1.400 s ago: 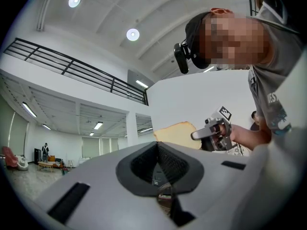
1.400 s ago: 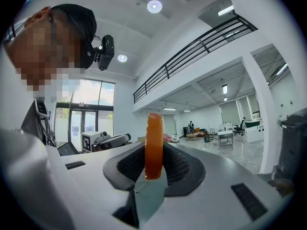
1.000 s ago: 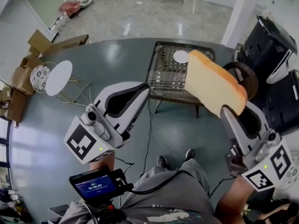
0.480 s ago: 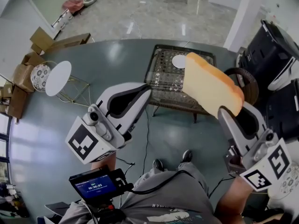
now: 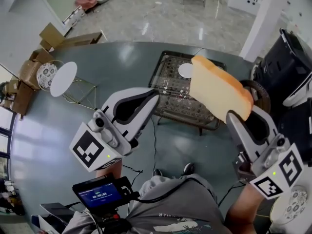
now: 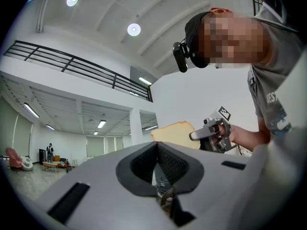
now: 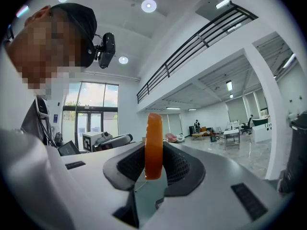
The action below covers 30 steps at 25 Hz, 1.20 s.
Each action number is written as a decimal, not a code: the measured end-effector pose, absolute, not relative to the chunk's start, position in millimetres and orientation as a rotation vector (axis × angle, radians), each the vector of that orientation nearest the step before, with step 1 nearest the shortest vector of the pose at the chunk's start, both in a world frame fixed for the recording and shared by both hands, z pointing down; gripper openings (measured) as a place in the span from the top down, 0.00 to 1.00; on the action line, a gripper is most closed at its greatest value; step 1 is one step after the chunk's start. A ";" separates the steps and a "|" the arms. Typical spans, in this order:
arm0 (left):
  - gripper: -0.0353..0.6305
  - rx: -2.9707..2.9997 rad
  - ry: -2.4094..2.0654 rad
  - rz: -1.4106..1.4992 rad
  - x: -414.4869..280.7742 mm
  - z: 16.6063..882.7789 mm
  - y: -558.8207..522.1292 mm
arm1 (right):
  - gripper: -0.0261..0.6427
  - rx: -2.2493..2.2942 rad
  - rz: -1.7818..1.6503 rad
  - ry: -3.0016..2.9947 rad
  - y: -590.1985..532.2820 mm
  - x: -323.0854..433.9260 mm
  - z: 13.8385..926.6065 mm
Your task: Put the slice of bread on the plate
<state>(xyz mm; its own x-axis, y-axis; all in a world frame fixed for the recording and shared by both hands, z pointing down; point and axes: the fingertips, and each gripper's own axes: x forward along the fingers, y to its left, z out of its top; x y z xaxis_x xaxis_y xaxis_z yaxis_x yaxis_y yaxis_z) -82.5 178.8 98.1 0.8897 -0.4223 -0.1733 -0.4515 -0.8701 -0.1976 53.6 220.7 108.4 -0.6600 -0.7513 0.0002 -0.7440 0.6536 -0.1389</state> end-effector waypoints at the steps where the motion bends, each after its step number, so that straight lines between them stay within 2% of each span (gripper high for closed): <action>1: 0.94 -2.825 0.672 0.178 -75.1 99.2 177.9 | 0.82 -1.259 -0.193 2.808 218.9 61.5 108.2; 15: 0.94 -2.808 0.730 0.132 -11.7 106.7 167.5 | 0.82 -1.212 -0.208 2.813 200.4 131.4 116.6; 30: 0.94 -2.853 0.616 0.125 -20.3 113.3 71.9 | 0.82 -1.346 -0.220 2.792 113.1 111.6 123.8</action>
<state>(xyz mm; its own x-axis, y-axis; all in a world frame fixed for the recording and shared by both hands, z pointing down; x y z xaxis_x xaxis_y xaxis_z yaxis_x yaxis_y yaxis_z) -20.3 71.9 113.3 0.9085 -0.3976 -0.1286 -0.4163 -0.8880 -0.1952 111.6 113.1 123.8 -0.6245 -0.7804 0.0303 -0.7756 0.6151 -0.1419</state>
